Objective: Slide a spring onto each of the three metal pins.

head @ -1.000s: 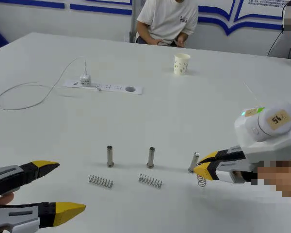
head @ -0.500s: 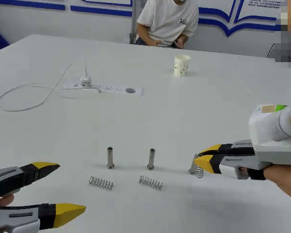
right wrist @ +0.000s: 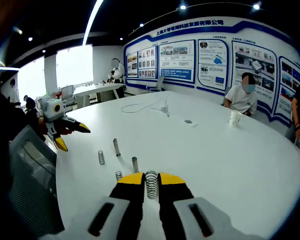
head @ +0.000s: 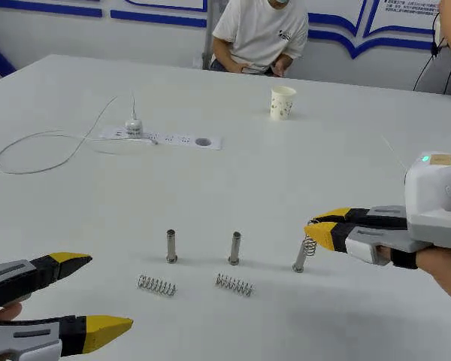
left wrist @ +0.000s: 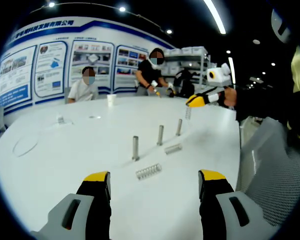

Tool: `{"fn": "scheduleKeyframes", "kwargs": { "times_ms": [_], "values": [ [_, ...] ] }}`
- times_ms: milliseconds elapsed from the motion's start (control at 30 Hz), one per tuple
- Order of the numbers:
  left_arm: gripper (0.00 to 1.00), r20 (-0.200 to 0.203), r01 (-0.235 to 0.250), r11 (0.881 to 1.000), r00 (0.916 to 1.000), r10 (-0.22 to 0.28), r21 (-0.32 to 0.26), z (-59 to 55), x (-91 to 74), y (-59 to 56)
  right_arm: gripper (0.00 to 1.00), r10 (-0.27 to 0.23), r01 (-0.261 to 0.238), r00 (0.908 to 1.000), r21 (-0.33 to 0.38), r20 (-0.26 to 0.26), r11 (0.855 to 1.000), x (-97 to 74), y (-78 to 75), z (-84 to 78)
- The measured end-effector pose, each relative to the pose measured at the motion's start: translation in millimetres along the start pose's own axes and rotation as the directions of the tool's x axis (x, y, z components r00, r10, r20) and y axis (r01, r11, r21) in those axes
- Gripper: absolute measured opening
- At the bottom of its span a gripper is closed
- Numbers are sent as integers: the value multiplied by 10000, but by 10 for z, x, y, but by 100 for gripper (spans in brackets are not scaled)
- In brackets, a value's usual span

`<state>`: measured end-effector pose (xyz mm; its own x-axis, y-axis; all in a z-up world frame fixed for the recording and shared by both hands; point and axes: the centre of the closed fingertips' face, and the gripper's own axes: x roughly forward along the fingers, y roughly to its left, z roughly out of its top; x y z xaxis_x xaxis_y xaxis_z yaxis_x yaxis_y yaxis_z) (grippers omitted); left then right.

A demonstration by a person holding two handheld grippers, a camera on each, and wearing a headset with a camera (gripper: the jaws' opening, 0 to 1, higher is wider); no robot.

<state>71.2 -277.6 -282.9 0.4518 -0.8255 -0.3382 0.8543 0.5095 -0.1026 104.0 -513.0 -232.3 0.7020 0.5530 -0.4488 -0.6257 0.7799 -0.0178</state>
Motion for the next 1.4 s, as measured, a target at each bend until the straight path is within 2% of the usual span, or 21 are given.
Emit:
{"fn": "scheduleKeyframes", "kwargs": {
  "times_ms": [300,667,1400],
  "values": [
    [73,16,-36,10000,10000,36,-44,-6,-8,12,12,-316,303,9980,227,553,9993,-13,-65,67],
    [73,14,-70,9999,10000,70,-118,-20,-6,28,12,-656,621,9930,376,982,9974,39,-163,56],
    [73,15,-107,9998,9999,107,-194,-28,-7,37,12,-733,665,9929,733,935,9951,132,-243,-97]
  ]
}}
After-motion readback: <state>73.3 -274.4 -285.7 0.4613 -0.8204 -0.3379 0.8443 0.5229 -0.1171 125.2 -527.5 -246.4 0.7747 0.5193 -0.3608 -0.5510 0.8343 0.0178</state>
